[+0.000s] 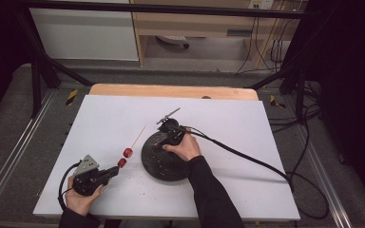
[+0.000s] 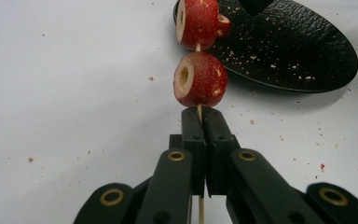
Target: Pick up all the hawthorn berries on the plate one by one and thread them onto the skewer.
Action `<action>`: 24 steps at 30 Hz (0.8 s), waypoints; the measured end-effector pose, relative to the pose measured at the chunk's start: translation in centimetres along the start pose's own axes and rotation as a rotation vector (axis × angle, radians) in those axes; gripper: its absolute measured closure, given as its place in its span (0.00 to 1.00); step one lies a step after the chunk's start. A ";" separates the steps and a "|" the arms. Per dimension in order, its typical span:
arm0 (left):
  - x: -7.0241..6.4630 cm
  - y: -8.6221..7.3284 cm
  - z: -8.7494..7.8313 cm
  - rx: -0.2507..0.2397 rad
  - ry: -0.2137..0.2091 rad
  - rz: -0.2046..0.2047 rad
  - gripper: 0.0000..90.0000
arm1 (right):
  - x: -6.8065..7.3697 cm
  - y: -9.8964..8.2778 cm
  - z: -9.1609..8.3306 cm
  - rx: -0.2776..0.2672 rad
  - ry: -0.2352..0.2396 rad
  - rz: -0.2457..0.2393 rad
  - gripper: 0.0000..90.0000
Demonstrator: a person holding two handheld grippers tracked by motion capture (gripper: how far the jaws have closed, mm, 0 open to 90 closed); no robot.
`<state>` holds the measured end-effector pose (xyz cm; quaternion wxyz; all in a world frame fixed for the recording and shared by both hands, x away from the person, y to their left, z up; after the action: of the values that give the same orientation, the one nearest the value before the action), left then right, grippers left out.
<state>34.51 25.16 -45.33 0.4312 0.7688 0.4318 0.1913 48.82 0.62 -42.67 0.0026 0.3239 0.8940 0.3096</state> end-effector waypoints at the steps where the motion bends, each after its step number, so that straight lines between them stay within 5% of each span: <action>1: 0.0 0.0 0.0 0.002 0.001 0.002 0.98 | 0.0 0.1 0.2 0.007 -0.002 -0.007 0.25; 24: 0.0 0.0 0.1 0.003 -0.001 -0.001 0.98 | -0.3 0.3 2.3 0.058 0.062 -0.044 0.68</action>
<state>34.59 25.11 -45.39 0.4303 0.7693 0.4322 0.1903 49.75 1.87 -44.40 -0.0279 0.2945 0.9091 0.2932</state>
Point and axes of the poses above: each handheld gripper's, and its own axes: z roughly forward along the jaws, y roughly out of its top, x roughly to its left, the point moved 3 cm from there along z, roughly forward along the jaws, and after that the axes turned 5 degrees about y, right-handed, at the moved point
